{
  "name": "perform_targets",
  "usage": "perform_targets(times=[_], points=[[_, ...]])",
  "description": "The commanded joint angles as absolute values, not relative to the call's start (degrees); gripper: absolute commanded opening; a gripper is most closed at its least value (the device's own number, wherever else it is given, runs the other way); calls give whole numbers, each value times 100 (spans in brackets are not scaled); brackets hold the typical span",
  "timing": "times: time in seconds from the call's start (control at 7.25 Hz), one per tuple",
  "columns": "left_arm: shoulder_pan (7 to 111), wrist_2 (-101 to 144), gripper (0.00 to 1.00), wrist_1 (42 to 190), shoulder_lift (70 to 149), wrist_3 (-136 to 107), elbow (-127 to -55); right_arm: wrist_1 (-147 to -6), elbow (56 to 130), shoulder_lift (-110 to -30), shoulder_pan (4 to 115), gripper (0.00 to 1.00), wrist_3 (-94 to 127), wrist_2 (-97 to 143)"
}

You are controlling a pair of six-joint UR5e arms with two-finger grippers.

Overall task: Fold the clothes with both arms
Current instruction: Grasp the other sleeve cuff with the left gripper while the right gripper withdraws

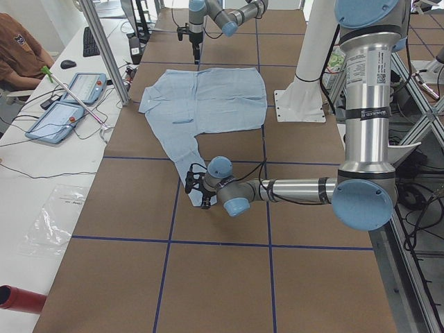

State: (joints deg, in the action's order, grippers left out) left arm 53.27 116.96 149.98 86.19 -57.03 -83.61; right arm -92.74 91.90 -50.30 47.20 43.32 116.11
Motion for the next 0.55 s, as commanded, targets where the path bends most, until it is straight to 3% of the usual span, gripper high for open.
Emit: perform_targets(times=[0.0,0.41], points=[[5317,11689,69,14968,8605,-5695,-8358,-9264,9202,-5036,4720,100,4333,11619],[5344,11681,69,14968,8456,-5573,-8402,-9264,9193,-5036,4711,100,4350,11610]])
